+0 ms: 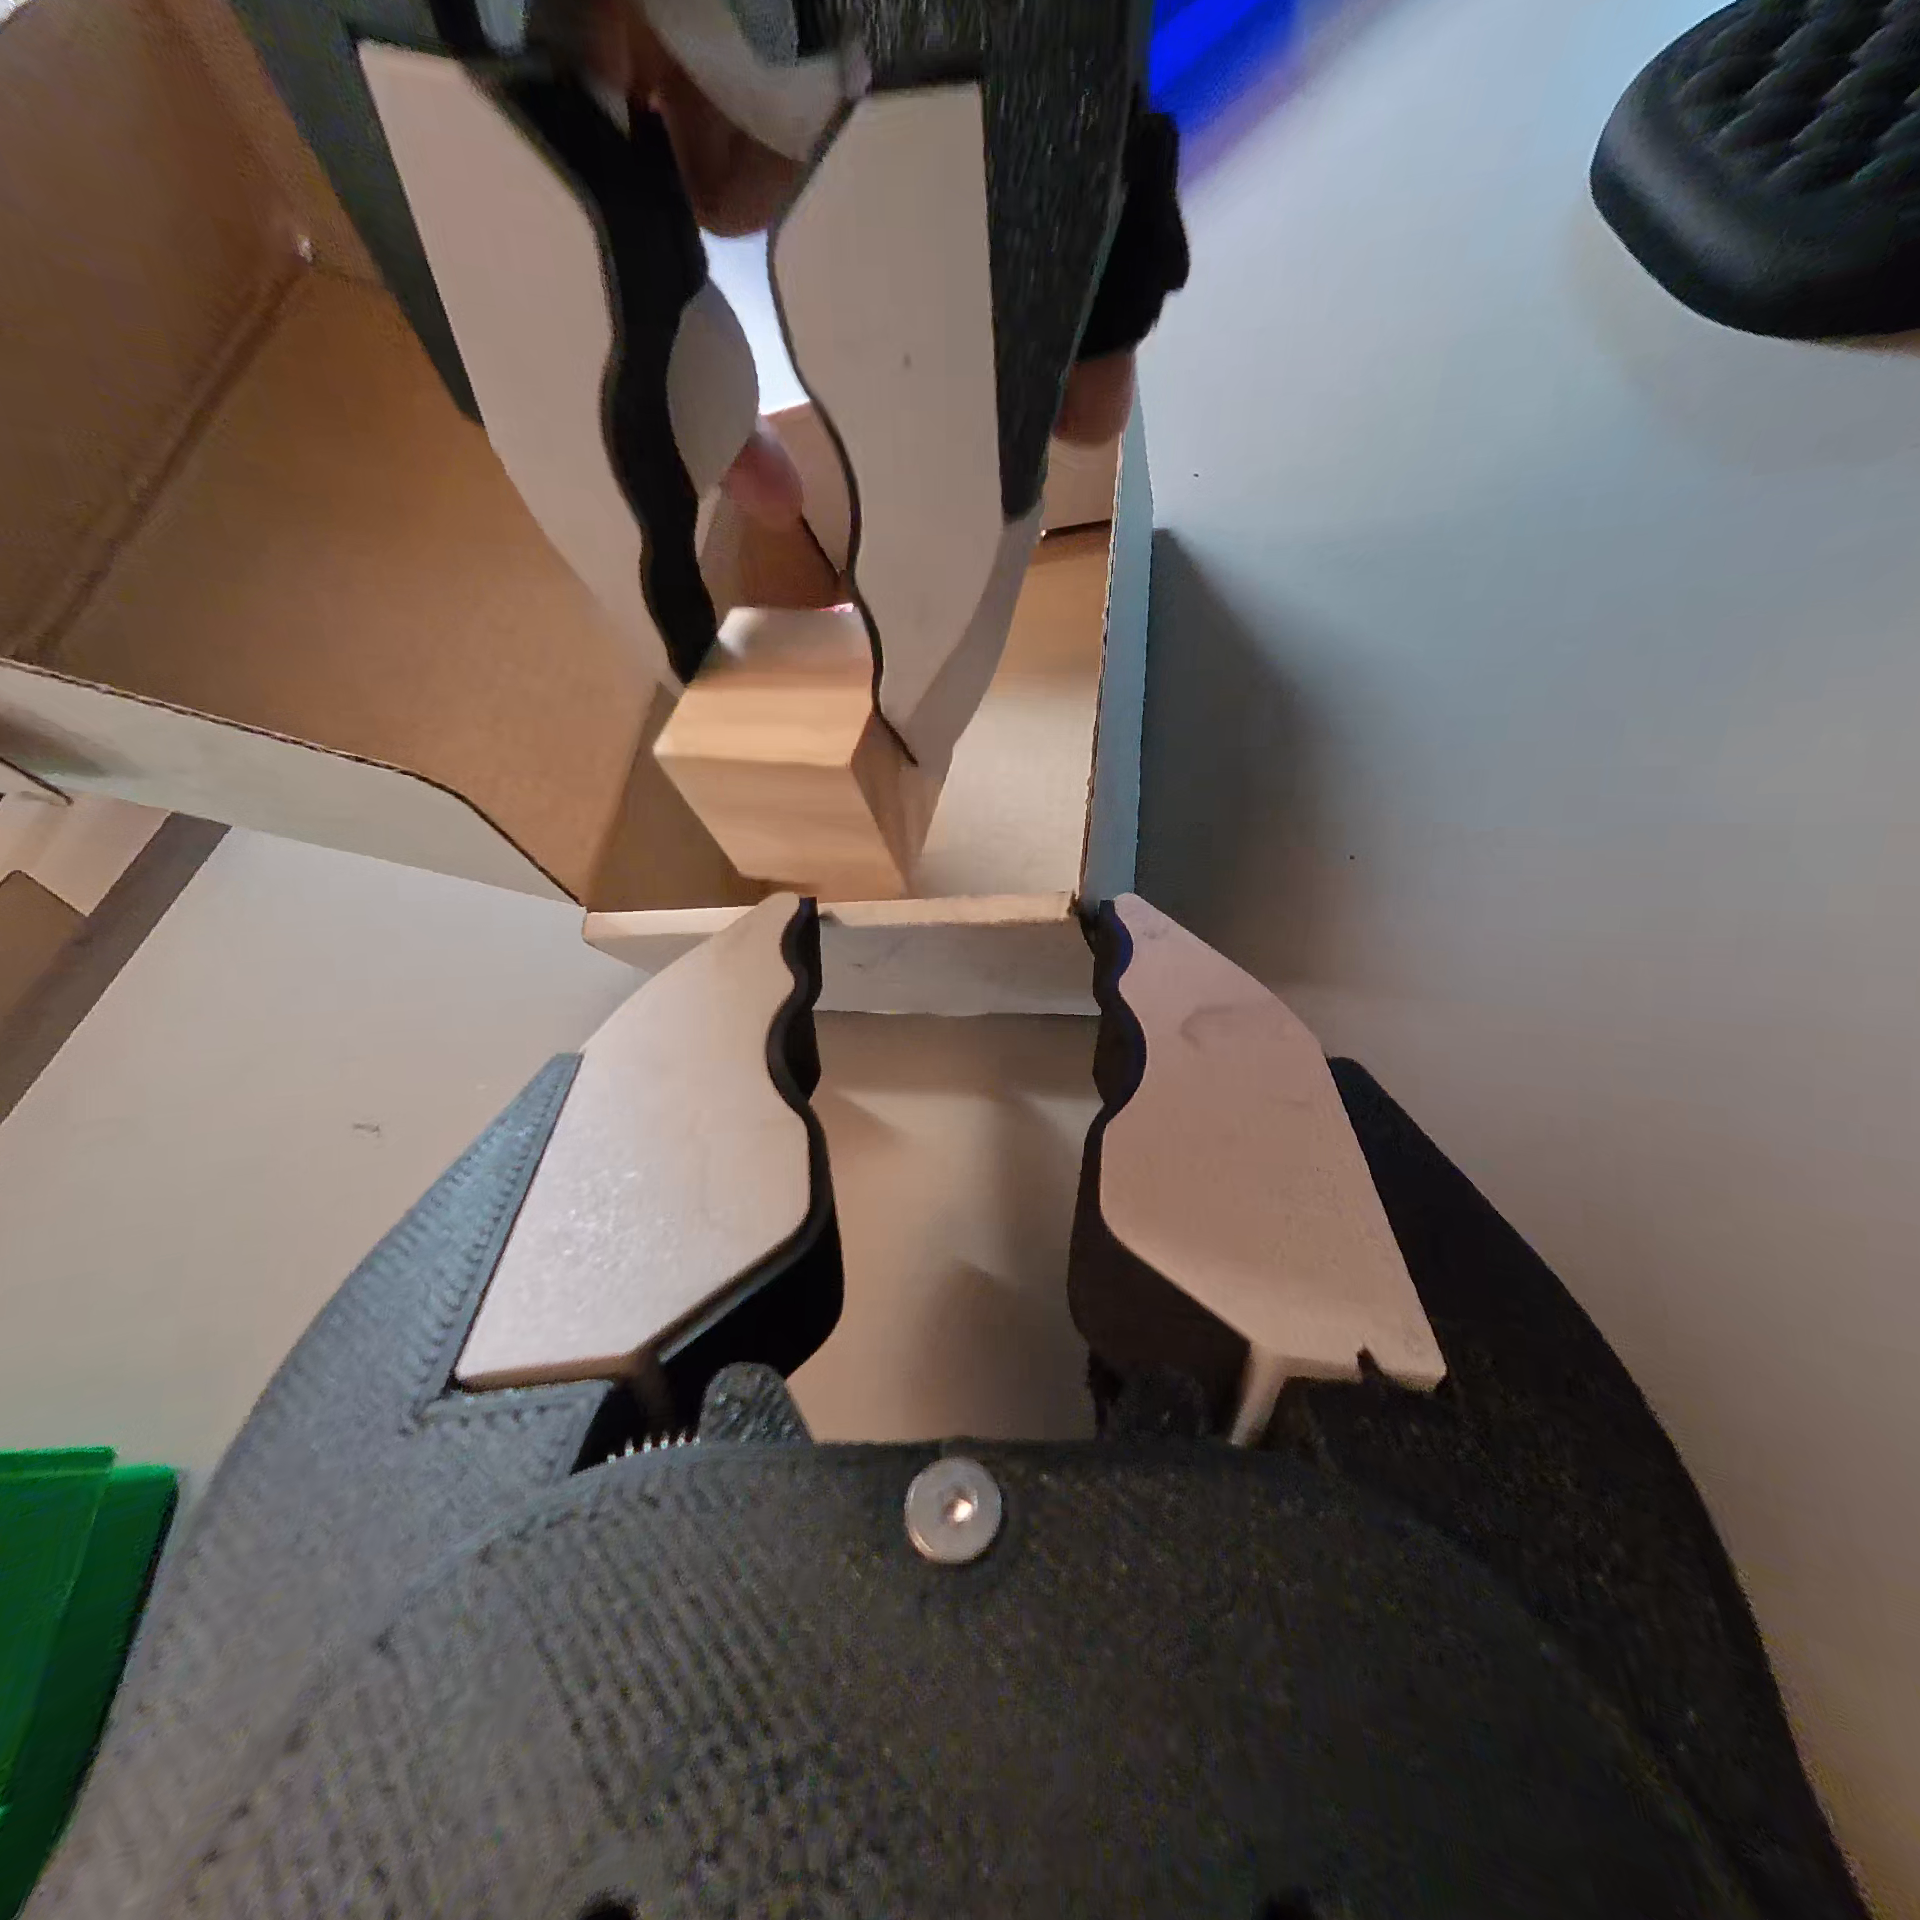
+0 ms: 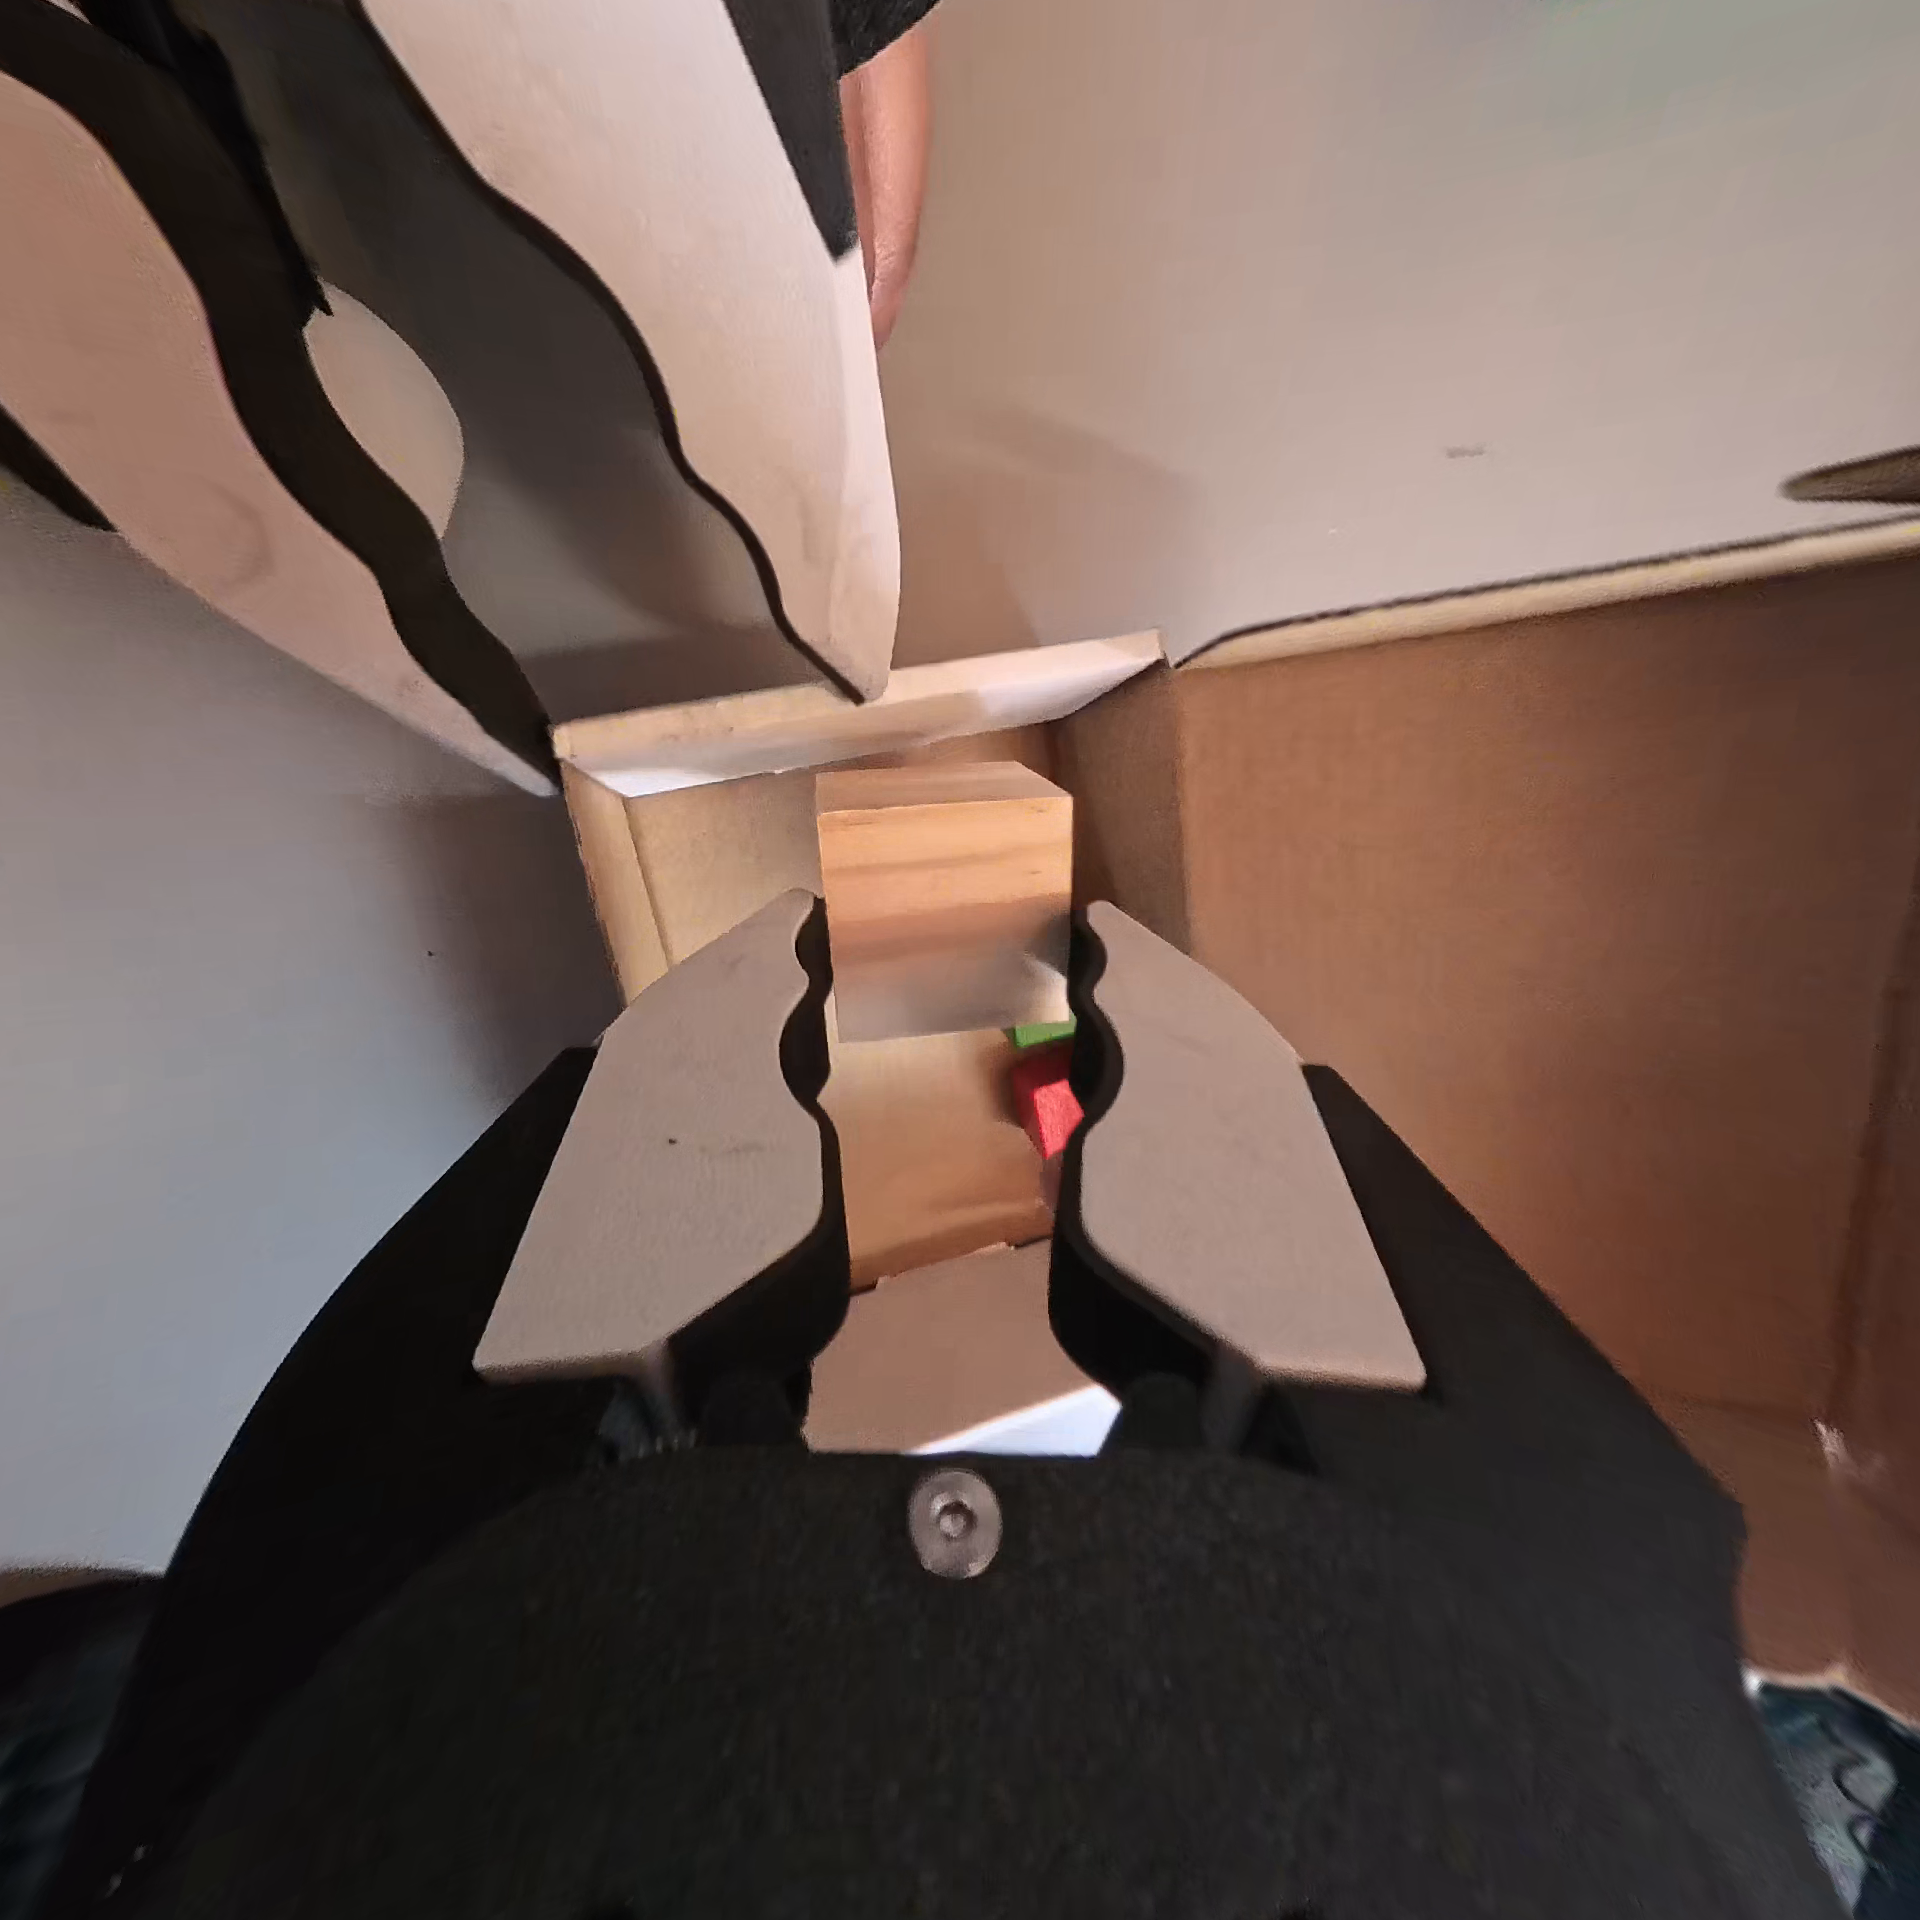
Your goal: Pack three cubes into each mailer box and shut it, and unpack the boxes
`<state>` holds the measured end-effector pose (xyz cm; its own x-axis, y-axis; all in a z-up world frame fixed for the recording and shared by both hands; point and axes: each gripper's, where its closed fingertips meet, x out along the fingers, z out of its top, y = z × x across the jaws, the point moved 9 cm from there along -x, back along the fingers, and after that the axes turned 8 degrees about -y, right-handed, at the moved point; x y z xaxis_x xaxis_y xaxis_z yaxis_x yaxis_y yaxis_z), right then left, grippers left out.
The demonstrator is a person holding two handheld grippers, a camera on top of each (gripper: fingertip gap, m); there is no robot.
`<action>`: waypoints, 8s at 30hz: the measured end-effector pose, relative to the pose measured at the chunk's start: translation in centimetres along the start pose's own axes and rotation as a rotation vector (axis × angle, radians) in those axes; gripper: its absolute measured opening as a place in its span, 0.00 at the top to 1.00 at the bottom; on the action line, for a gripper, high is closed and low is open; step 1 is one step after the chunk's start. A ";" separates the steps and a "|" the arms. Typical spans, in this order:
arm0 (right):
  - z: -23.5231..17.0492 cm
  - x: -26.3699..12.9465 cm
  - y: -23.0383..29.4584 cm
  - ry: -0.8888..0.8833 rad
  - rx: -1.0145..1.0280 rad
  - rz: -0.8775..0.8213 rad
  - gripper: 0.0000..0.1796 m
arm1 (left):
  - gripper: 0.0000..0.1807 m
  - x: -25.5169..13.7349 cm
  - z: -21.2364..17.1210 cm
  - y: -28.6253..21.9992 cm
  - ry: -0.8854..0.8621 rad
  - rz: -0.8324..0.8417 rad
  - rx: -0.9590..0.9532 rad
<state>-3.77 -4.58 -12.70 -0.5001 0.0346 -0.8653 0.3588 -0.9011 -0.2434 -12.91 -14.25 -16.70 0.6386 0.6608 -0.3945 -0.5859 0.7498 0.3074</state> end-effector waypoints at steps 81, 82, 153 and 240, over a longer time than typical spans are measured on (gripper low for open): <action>-2.6 2.7 -0.8 0.196 0.074 -0.156 0.74 | 0.70 -0.8 0.1 0.1 -0.060 0.004 -0.060; -2.6 2.9 -0.8 0.195 0.065 -0.166 0.75 | 0.70 -0.6 0.0 0.1 -0.052 0.001 -0.061; -22.3 -17.9 -7.4 0.023 0.437 -0.446 0.78 | 0.70 -0.8 0.2 0.4 -0.060 -0.002 -0.108; -35.7 -12.5 -7.3 0.618 0.619 -0.227 0.82 | 0.73 -0.4 -0.6 0.7 -0.055 -0.005 -0.112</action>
<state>27.95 17.03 -15.73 0.0696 0.3053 -0.9497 -0.2749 -0.9093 -0.3125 -13.86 -13.96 -16.86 0.6664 0.6602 -0.3463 -0.6328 0.7466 0.2054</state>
